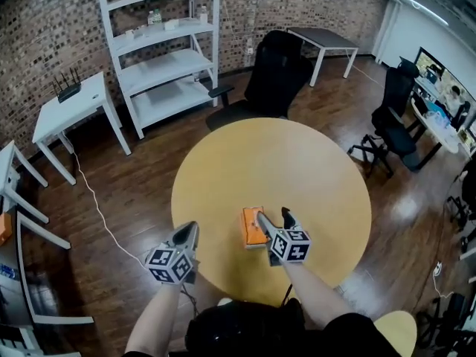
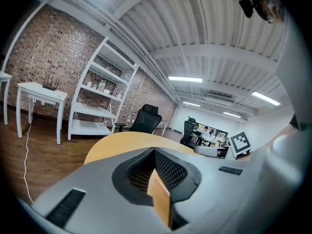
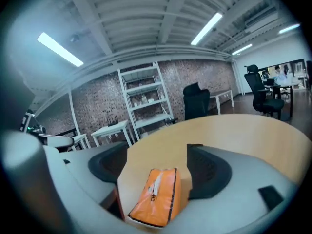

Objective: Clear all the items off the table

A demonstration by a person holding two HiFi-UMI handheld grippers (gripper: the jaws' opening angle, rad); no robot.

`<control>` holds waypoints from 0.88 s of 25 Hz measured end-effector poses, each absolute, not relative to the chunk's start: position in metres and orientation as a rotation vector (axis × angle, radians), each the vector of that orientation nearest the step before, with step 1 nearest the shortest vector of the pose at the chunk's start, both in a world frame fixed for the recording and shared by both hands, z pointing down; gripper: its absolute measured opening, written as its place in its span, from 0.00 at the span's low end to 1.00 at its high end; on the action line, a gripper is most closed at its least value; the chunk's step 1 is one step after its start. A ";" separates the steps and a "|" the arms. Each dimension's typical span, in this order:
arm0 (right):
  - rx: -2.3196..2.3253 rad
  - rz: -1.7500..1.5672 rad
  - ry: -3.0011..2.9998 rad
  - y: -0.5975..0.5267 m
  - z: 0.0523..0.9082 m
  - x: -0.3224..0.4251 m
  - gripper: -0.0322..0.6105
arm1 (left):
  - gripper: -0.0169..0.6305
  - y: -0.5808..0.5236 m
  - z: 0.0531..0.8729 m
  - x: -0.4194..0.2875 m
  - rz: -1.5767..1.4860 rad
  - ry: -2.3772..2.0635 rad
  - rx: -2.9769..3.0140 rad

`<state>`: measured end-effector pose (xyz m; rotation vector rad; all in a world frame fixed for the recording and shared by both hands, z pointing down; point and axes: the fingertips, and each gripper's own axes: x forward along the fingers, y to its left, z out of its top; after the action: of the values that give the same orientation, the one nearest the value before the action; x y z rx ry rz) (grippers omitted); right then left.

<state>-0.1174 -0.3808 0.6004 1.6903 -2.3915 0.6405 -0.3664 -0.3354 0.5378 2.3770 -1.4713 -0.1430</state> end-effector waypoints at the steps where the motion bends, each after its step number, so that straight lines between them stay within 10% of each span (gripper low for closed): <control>1: 1.709 0.588 -2.430 -0.375 0.582 -0.114 0.66 | 0.03 -0.338 0.530 -0.361 -0.166 -1.469 2.401; 5: 1.827 0.278 -2.493 -0.342 0.511 -0.092 0.66 | 0.03 -0.339 0.495 -0.340 -0.317 -1.441 2.489; 15: 2.155 -0.019 -2.327 -0.307 0.459 -0.017 0.06 | 0.03 -0.328 0.447 -0.284 -0.446 -1.379 2.652; 22: 2.184 -0.039 -2.336 -0.311 0.449 -0.007 0.05 | 0.03 -0.328 0.456 -0.287 -0.390 -1.449 2.593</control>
<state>-0.0071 -0.3109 0.4486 2.1843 -2.3364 -0.0388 -0.2869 -0.3278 0.4557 2.5926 -1.4488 -0.3897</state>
